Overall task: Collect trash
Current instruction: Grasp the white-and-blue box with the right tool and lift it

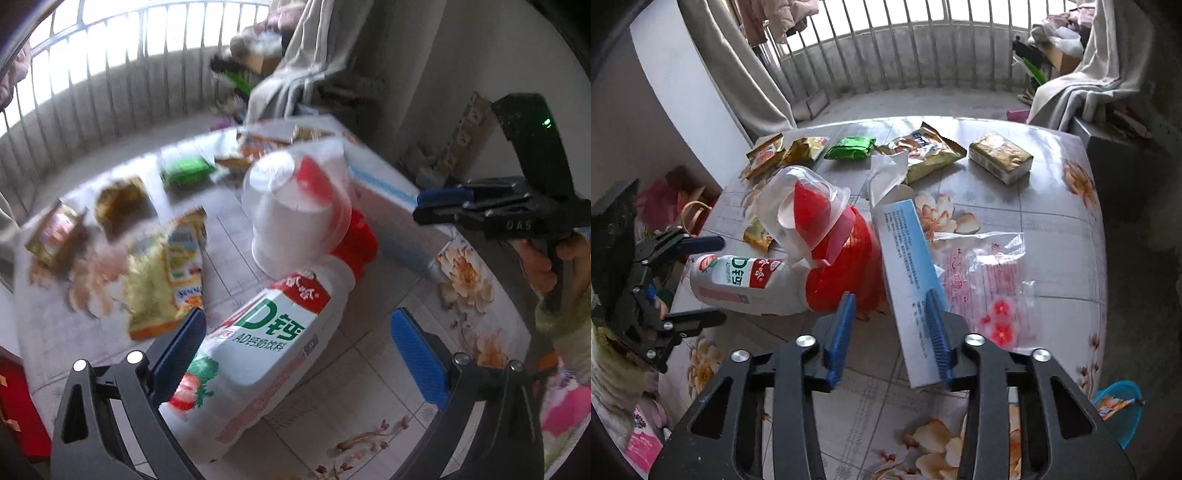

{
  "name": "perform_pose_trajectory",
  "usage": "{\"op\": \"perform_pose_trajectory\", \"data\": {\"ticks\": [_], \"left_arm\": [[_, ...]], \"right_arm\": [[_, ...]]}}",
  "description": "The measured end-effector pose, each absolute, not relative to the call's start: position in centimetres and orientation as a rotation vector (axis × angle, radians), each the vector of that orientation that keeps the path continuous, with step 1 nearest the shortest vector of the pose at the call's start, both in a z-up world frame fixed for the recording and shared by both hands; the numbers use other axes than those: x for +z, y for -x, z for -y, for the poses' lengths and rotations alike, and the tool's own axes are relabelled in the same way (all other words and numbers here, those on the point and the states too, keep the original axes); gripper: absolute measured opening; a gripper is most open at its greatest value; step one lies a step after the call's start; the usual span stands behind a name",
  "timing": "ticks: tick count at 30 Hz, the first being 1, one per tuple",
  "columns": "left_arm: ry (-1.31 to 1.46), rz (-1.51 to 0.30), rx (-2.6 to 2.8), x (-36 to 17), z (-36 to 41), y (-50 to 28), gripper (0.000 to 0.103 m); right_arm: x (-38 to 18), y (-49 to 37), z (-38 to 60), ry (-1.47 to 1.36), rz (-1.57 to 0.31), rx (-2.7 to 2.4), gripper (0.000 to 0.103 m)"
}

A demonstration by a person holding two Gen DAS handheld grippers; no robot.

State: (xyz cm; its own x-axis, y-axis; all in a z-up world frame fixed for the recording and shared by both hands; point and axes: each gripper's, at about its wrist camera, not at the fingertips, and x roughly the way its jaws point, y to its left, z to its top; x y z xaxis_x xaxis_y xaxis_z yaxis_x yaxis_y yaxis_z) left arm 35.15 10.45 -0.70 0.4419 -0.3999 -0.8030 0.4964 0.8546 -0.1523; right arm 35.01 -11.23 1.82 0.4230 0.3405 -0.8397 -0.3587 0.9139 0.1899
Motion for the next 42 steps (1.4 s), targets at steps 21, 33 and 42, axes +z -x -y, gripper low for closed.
{"op": "perform_pose_trajectory", "data": {"ticks": [21,33,42], "left_arm": [[-0.081,-0.698,-0.582,5.0,-8.2,-35.4,0.094],[0.156,-0.883,-0.437,1.6,-8.1,-41.6,0.094],[0.207,-0.899,-0.45,1.1,-7.9,-42.2,0.085]], "right_arm": [[1.8,-35.7,10.8,0.062,-1.055,0.402,0.052],[0.7,-36.4,11.0,0.043,-1.083,0.399,0.05],[0.2,-37.0,11.1,0.039,-1.093,0.397,0.035]]}}
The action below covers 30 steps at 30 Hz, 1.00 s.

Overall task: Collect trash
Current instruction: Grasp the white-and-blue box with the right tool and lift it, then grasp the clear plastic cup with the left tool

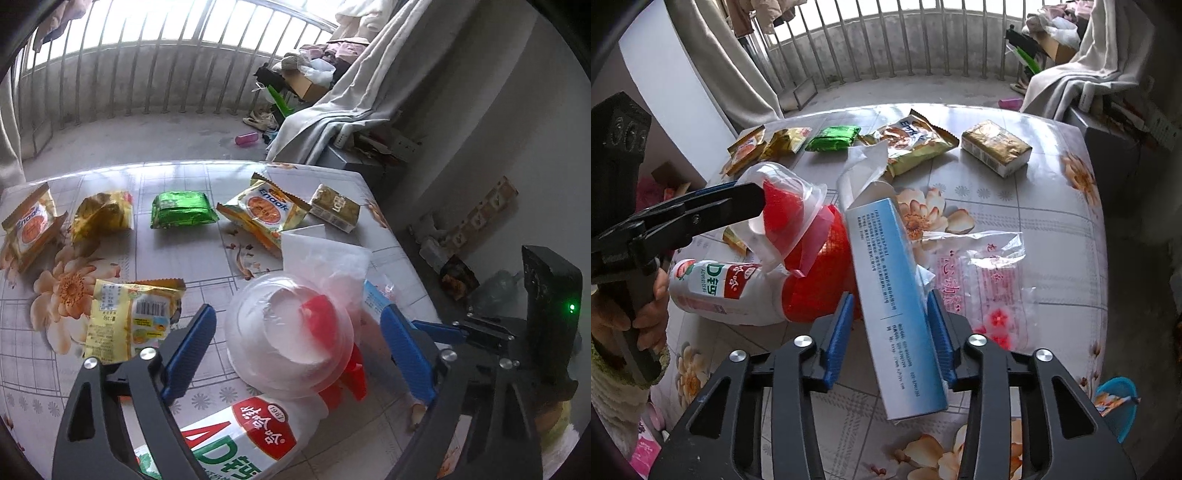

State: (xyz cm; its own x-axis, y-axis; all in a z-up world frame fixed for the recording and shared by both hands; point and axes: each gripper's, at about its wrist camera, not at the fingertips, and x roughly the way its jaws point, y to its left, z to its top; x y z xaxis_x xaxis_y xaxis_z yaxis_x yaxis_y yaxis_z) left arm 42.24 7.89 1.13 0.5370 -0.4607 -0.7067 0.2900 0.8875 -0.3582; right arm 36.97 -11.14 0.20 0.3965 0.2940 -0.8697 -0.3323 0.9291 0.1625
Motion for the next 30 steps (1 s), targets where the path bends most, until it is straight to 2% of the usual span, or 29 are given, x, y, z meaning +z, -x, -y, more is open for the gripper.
{"op": "perform_pose_trajectory", "data": {"ticks": [7,9,11,17,19,20,21,28,30], "left_arm": [[0.201,-0.889,-0.444,1.2,-7.6,-42.2,0.071],[0.21,-0.889,-0.446,1.2,-7.8,-42.2,0.062],[0.223,-0.891,-0.444,1.2,-8.1,-42.3,0.058],[0.251,-0.903,-0.457,1.1,-8.3,-42.3,0.058],[0.255,-0.921,-0.477,1.0,-8.1,-42.2,0.069],[0.253,-0.929,-0.48,0.9,-8.0,-42.2,0.078],[0.245,-0.942,-0.482,0.6,-7.7,-42.2,0.082],[0.235,-0.961,-0.451,-0.6,-7.4,-42.5,0.082],[0.246,-0.943,-0.456,-0.4,-7.6,-42.4,0.069]], "right_arm": [[0.3,-36.9,11.4,0.014,-1.078,0.398,0.034],[0.4,-36.8,11.6,0.006,-1.072,0.395,0.033],[0.6,-36.7,11.8,-0.003,-1.065,0.394,0.033],[1.1,-36.4,11.9,-0.01,-1.053,0.394,0.033],[1.1,-36.4,11.9,-0.009,-1.052,0.396,0.033],[1.1,-36.4,11.8,-0.008,-1.052,0.398,0.033],[1.1,-36.3,11.8,-0.008,-1.051,0.4,0.033],[1.1,-36.3,11.7,-0.015,-1.052,0.399,0.033],[1.1,-36.3,11.7,-0.014,-1.051,0.399,0.033]]}}
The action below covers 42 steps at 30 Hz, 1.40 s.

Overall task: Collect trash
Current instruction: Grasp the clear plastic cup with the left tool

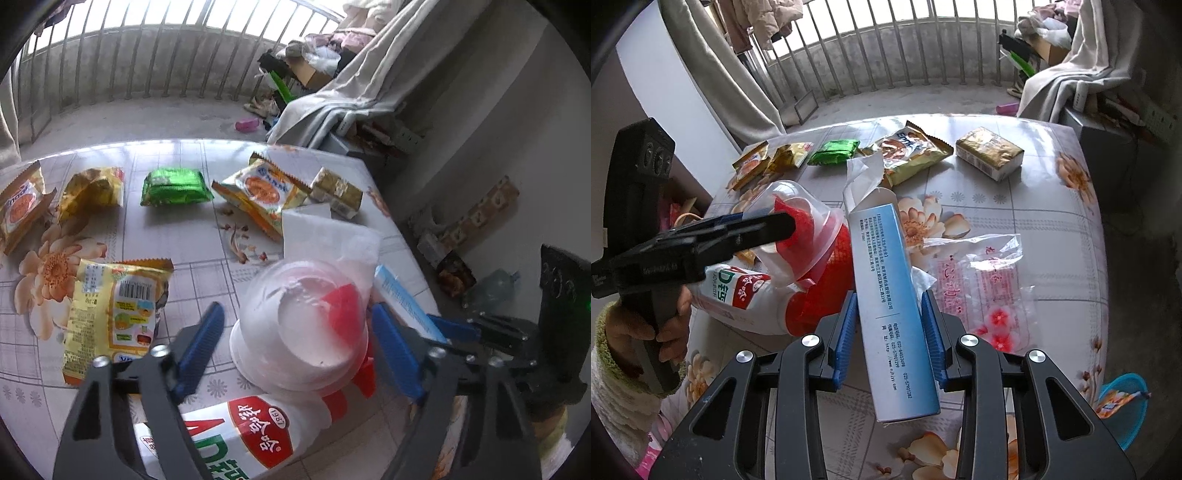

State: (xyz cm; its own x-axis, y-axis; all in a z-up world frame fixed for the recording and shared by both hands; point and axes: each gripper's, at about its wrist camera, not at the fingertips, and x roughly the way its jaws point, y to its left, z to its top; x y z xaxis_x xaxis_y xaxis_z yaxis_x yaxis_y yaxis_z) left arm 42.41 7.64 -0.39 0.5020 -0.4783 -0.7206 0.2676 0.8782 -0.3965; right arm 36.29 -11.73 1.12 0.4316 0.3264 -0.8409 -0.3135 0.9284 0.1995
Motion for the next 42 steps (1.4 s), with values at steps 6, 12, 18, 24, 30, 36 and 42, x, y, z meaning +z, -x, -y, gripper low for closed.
{"op": "perform_pose_trajectory", "data": {"ticks": [6,12,18,24,30,36,42], "left_arm": [[0.245,-0.899,-0.459,0.6,-8.2,-42.0,0.065],[0.24,-0.843,-0.457,2.6,-8.5,-41.0,0.065],[0.234,-0.777,-0.464,5.1,-8.8,-39.6,0.065],[0.24,-0.729,-0.49,7.4,-8.9,-37.2,0.065],[0.208,-0.695,-0.538,9.2,-7.1,-34.0,0.065],[0.15,-0.694,-0.642,9.8,-2.3,-30.4,0.065],[0.093,-0.747,-0.793,9.0,6.8,-29.1,0.065]], "right_arm": [[1.6,-36.2,11.8,-0.016,-1.037,0.396,0.032],[2.4,-35.9,12.2,-0.031,-1.018,0.39,0.032],[4.0,-34.9,12.9,-0.041,-0.983,0.38,0.032],[5.6,-32.9,14.1,-0.074,-0.949,0.374,0.032],[6.7,-30.1,16.1,-0.132,-0.916,0.36,0.032],[6.8,-25.6,20.1,-0.237,-0.883,0.301,0.031],[6.1,-20.4,27.5,-0.379,-0.854,0.153,0.031]]}}
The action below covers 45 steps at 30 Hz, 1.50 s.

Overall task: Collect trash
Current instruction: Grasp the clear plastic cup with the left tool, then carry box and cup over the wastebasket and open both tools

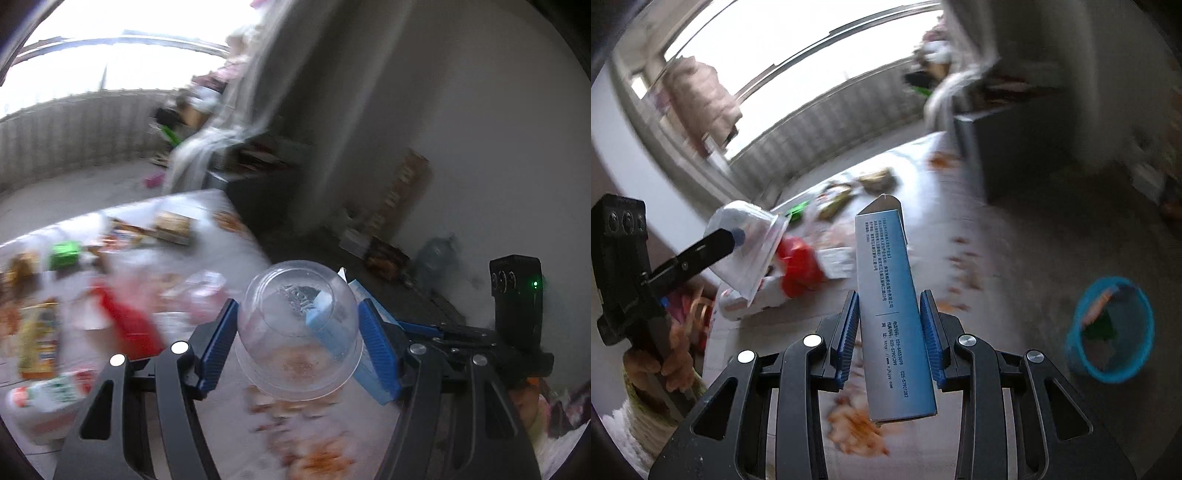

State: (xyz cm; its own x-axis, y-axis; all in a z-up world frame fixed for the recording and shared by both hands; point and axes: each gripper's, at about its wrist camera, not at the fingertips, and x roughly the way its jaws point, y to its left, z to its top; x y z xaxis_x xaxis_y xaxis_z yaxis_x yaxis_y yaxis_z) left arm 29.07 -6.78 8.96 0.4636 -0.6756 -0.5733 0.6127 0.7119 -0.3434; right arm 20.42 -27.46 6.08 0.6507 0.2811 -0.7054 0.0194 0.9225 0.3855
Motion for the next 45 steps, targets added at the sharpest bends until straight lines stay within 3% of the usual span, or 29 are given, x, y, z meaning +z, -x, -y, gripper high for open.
{"op": "perform_pose_trajectory", "data": {"ticks": [11,21,22,24,26,34,39,45], "left_arm": [[-0.094,-0.946,-1.047,3.4,30.1,-27.7,0.065],[-0.274,-1.114,-1.063,-5.9,47.7,-28.5,0.065],[-0.279,-1.118,-1.059,-6.9,49.3,-28.7,0.065],[-0.29,-1.14,-1.042,-8.4,50.9,-29.3,0.077],[-0.286,-1.154,-0.995,-9.8,51.5,-29.7,0.081],[-0.235,-1.107,-1.008,-8.8,48.9,-29.8,0.09],[-0.192,-0.991,-1.087,-4.2,44.5,-28.3,0.098],[-0.136,-0.909,-1.093,0.6,36.7,-27.1,0.098]], "right_arm": [[0.2,-10.8,46.0,-0.694,-0.787,-0.3,0.031],[-10.1,-13.4,56.8,-0.91,-0.843,-0.486,0.033],[-10.6,-13.4,57.4,-0.922,-0.839,-0.489,0.035],[-12.2,-14.3,58.8,-0.943,-0.839,-0.508,0.058],[-13.4,-14.8,60.0,-0.957,-0.852,-0.556,0.065],[-12.6,-12.5,57.6,-0.86,-0.823,-0.618,0.069],[-8.0,-10.2,54.2,-0.658,-0.712,-0.688,0.096],[-3.0,-6.9,49.8,-0.566,-0.573,-0.733,0.096]]}}
